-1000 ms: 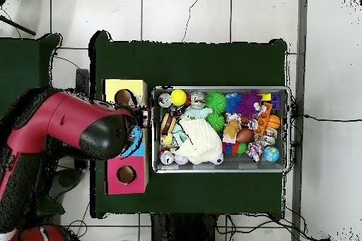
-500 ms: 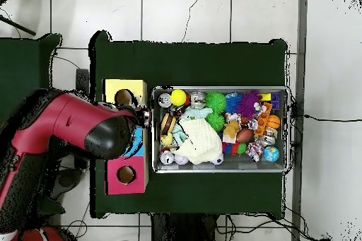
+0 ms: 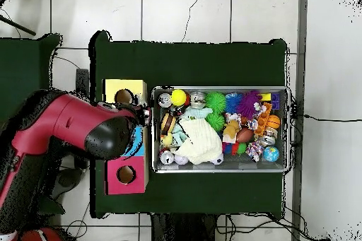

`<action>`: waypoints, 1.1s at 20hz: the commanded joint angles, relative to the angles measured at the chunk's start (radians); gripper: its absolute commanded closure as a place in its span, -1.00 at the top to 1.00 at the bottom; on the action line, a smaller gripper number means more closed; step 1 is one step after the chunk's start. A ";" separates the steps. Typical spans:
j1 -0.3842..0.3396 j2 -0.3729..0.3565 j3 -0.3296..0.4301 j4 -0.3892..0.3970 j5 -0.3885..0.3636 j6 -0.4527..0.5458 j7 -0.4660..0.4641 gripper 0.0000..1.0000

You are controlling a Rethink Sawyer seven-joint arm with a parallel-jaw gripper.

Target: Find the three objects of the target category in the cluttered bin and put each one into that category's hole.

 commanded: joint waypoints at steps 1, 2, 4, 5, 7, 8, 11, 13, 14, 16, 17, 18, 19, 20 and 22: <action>-0.023 0.043 0.025 -0.045 0.034 -0.049 0.400 -1.00; -0.020 0.047 0.021 -0.037 0.033 -0.058 0.403 -1.00; -0.008 0.046 0.037 -0.026 0.029 -0.039 0.408 -1.00; -0.007 0.048 0.034 -0.025 0.030 -0.042 0.408 -1.00; -0.004 0.053 0.027 -0.019 0.030 -0.050 0.408 -1.00; 0.000 0.055 0.030 -0.014 0.028 -0.049 0.408 -1.00; 0.009 0.058 0.034 -0.006 0.026 -0.048 0.405 -1.00; 0.011 0.060 0.034 -0.005 0.025 -0.049 0.403 -1.00; 0.015 0.060 0.038 -0.003 0.024 -0.043 0.403 -1.00; 0.021 0.061 0.047 0.003 0.022 -0.032 0.405 -1.00; 0.024 0.061 0.053 0.006 0.021 -0.024 0.407 -1.00; 0.025 0.063 0.058 0.009 0.020 -0.017 0.411 -1.00; 0.025 0.066 0.058 0.013 0.020 -0.015 0.413 -1.00; 0.026 0.069 0.058 0.016 0.020 -0.013 0.416 -1.00; 0.030 0.071 0.062 0.019 0.019 -0.006 0.417 -1.00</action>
